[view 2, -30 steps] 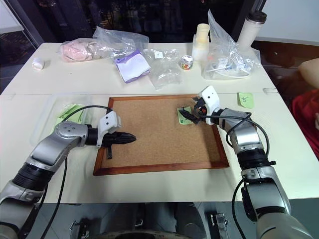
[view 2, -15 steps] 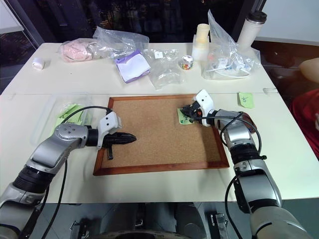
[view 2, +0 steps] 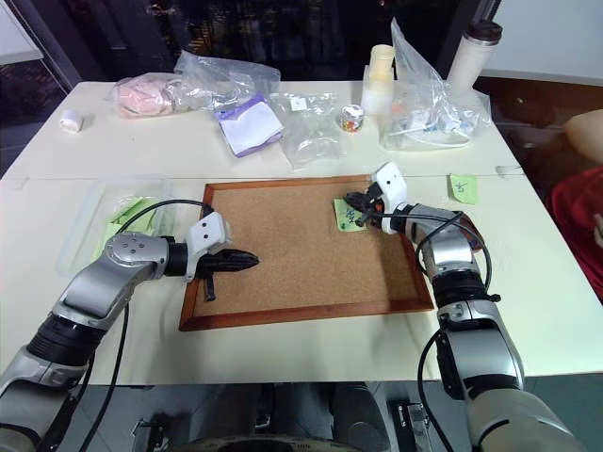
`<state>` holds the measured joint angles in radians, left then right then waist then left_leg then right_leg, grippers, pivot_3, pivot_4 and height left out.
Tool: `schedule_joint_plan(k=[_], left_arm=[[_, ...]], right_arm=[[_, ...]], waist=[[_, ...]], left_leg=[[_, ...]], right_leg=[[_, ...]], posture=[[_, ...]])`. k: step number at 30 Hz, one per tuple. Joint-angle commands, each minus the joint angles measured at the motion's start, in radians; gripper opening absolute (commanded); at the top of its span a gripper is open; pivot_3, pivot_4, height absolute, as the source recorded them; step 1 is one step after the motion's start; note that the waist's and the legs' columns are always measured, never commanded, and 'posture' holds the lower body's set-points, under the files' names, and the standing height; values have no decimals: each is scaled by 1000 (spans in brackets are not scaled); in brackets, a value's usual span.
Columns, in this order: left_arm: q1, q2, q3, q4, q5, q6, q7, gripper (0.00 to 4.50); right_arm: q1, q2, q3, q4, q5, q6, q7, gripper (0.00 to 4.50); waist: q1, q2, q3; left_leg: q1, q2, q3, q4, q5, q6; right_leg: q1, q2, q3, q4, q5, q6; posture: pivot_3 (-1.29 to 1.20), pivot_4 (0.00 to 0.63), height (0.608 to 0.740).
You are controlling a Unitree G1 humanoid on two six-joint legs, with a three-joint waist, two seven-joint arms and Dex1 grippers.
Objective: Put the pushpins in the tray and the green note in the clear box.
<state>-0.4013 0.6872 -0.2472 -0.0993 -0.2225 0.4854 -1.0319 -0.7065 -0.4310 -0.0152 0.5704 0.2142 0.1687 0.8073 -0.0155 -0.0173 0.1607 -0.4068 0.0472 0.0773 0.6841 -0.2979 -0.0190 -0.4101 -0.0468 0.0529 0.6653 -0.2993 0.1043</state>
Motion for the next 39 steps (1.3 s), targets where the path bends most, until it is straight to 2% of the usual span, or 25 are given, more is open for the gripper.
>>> schedule_joint_plan(k=[1,6,11,18,21,26,29,32,36,39], left_arm=[[36,15,-57,14,39,10,-25,0],[35,6,-60,6,41,13,-30,0],[28,3,-55,3,42,7,-28,0],[20,12,-34,-3,35,4,-27,0],[9,10,-37,-1,37,5,-29,0],[-7,-2,-44,6,42,7,-35,0],[-11,-4,-44,9,45,7,-40,0],[-16,-5,-44,13,48,8,-44,0],[-20,-5,-43,19,50,5,-50,0],[-22,-8,-44,25,51,3,-51,0]], right_arm=[[-4,-3,-64,-97,64,35,-7,70],[28,0,-85,-156,82,82,-25,70],[64,-47,-187,-226,98,119,-152,70],[350,-201,-303,-463,84,271,-251,70],[446,-214,-345,-536,94,321,-278,70],[493,-203,-363,-548,96,353,-311,70],[498,-201,-360,-537,94,352,-320,860],[495,-197,-370,-542,104,357,-329,2254],[491,-195,-377,-549,113,367,-339,4405],[497,-194,-386,-570,130,375,-345,4405]], waist=[[-1,1,-1],[-1,2,-1],[1,3,-1],[4,3,-2],[-4,7,-4],[-1,7,-4],[4,7,-4],[4,7,-4],[4,7,-4],[4,7,-4]], left_leg=[[0,0,0,0,0,0],[1,0,0,0,0,0],[0,0,0,0,0,0],[-1,0,0,-1,-1,2],[1,0,1,-1,-1,2],[6,0,1,-1,-1,2],[5,-1,1,-1,-1,2],[3,-1,1,-1,-1,2],[4,-1,1,-1,-1,2],[4,-1,1,-1,-1,2]], right_leg=[[0,0,0,0,0,0],[1,0,0,0,0,0],[0,0,0,0,0,0],[1,0,0,-3,0,0],[1,1,2,-1,0,0],[5,1,2,-1,0,0],[5,1,2,-2,0,0],[4,1,2,-2,0,0],[4,1,2,-2,0,0],[4,1,2,-2,0,0]], posture=[[0,150,734],[0,150,734],[0,150,734],[0,150,734],[0,150,734],[0,150,734],[0,150,734],[0,150,734],[0,150,734],[0,150,734]])
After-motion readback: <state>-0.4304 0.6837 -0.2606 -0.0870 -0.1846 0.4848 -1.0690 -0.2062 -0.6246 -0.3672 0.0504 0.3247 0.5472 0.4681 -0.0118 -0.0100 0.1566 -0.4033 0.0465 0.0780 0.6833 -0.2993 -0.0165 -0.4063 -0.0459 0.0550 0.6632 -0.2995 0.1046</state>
